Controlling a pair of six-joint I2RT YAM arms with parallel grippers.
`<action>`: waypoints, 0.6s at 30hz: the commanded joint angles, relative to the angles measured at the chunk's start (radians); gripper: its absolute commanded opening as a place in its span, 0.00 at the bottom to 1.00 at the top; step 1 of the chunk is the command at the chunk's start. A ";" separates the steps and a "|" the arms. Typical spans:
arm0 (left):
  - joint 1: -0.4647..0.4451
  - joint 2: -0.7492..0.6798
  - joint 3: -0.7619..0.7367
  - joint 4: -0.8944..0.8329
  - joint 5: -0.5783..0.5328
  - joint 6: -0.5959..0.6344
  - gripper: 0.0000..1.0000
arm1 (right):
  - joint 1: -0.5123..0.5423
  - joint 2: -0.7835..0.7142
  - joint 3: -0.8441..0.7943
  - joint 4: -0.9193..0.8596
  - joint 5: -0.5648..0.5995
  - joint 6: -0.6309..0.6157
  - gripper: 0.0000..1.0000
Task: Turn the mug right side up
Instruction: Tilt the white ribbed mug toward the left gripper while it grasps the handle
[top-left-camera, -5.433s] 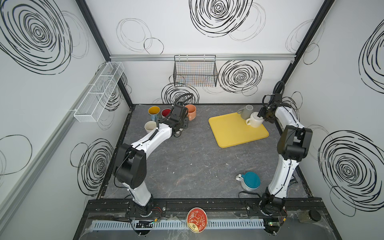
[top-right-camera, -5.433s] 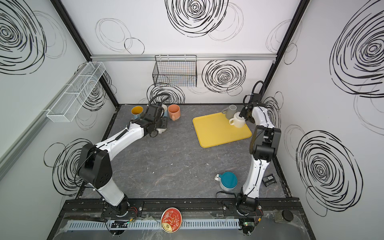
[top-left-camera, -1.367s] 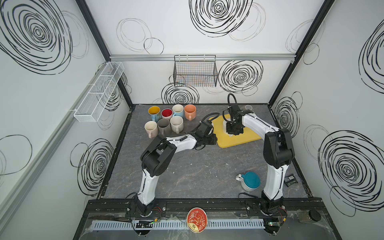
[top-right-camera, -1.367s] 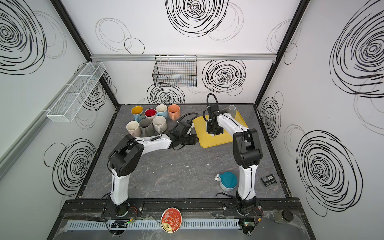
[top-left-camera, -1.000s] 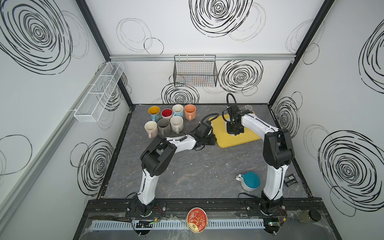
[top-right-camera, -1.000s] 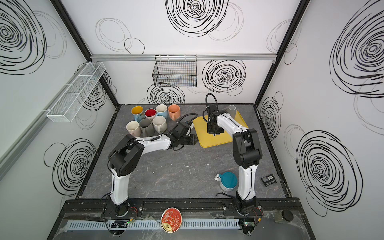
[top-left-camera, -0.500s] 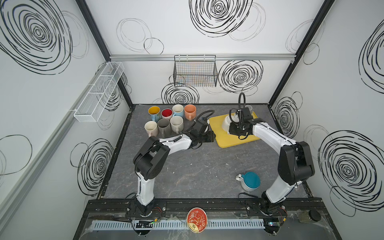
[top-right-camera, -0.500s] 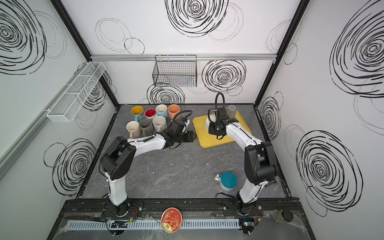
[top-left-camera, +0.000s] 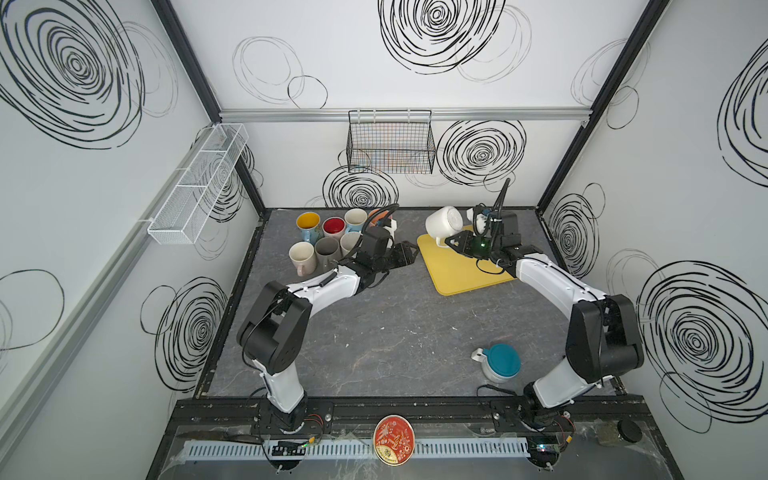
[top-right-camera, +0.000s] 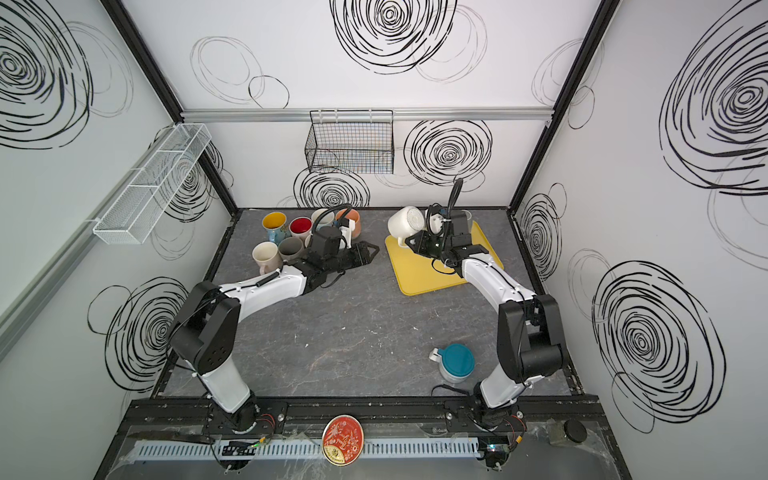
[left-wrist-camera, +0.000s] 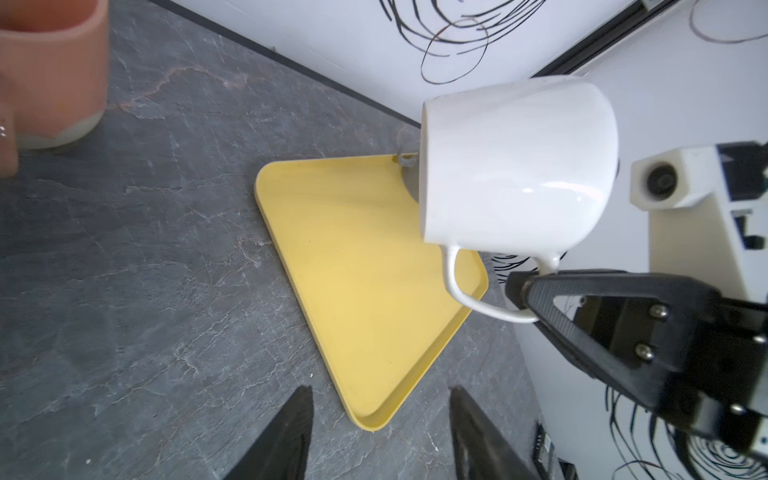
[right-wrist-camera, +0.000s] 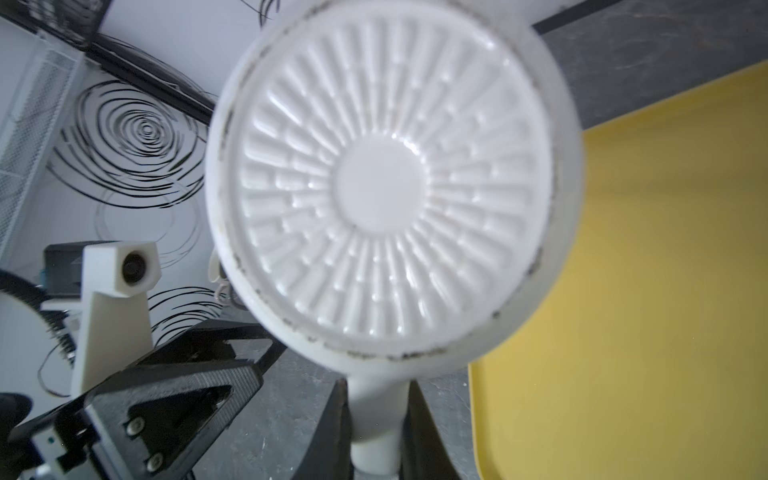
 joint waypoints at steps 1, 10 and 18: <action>0.041 -0.054 -0.037 0.125 0.063 -0.078 0.56 | 0.012 -0.049 0.008 0.229 -0.162 0.022 0.00; 0.103 -0.085 -0.095 0.336 0.192 -0.218 0.52 | 0.060 -0.008 0.042 0.338 -0.269 0.077 0.00; 0.099 -0.042 -0.102 0.467 0.253 -0.307 0.50 | 0.090 0.020 0.072 0.349 -0.307 0.087 0.00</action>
